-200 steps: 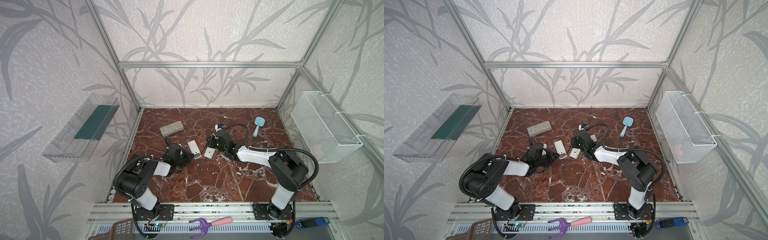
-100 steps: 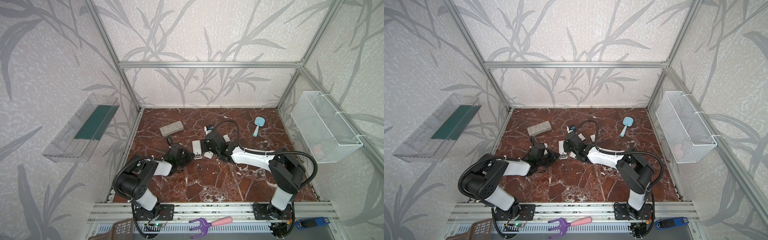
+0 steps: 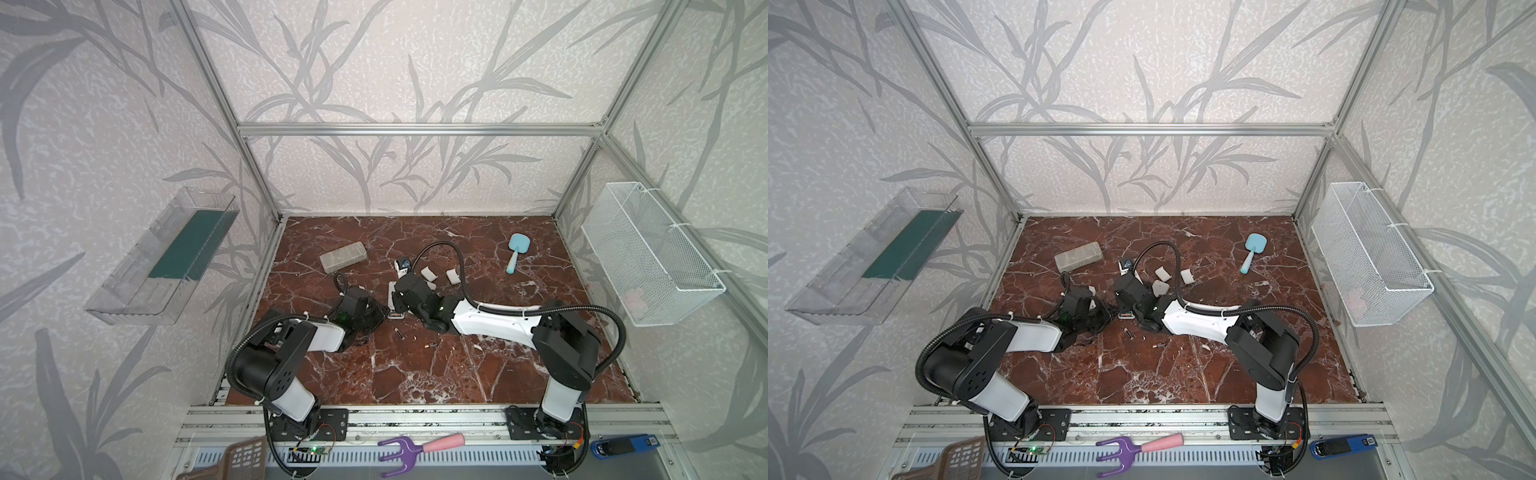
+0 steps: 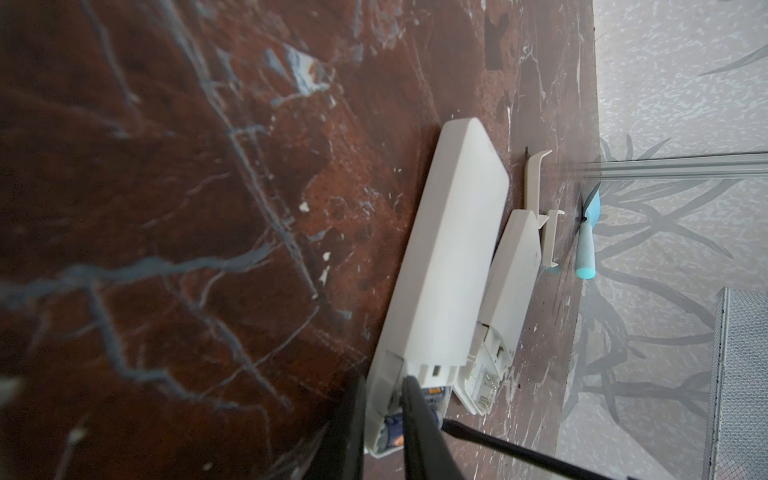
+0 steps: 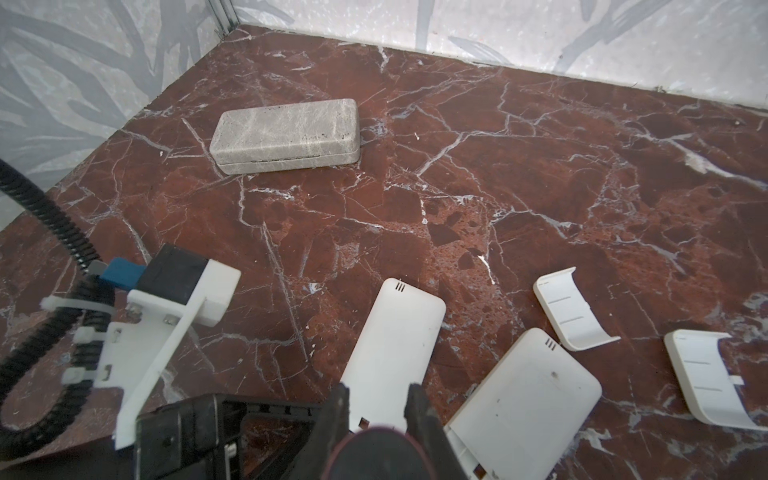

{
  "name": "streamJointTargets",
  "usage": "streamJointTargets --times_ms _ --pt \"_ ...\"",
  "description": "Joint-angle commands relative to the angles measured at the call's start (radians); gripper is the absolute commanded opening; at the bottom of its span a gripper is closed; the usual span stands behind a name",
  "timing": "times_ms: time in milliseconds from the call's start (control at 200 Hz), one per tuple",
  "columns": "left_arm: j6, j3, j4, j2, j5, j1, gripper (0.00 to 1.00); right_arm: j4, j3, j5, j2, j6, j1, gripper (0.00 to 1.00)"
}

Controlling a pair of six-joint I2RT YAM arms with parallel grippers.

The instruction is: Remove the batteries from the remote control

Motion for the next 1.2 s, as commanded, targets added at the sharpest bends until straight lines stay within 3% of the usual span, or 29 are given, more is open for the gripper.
streamJointTargets --times_ms 0,380,775,1195 --pt "-0.037 -0.043 -0.115 0.010 0.038 -0.042 0.20 0.027 -0.064 -0.031 -0.010 0.109 0.022 0.00" --pt "-0.180 -0.121 0.114 0.056 0.071 -0.074 0.24 0.185 -0.138 -0.138 -0.045 0.413 -0.084 0.00" --pt "-0.245 -0.167 0.290 0.142 0.077 -0.076 0.22 0.284 -0.200 -0.221 -0.074 0.567 -0.114 0.00" --pt "-0.231 -0.161 0.275 0.147 0.069 -0.082 0.22 0.347 -0.232 -0.279 -0.096 0.651 -0.145 0.00"
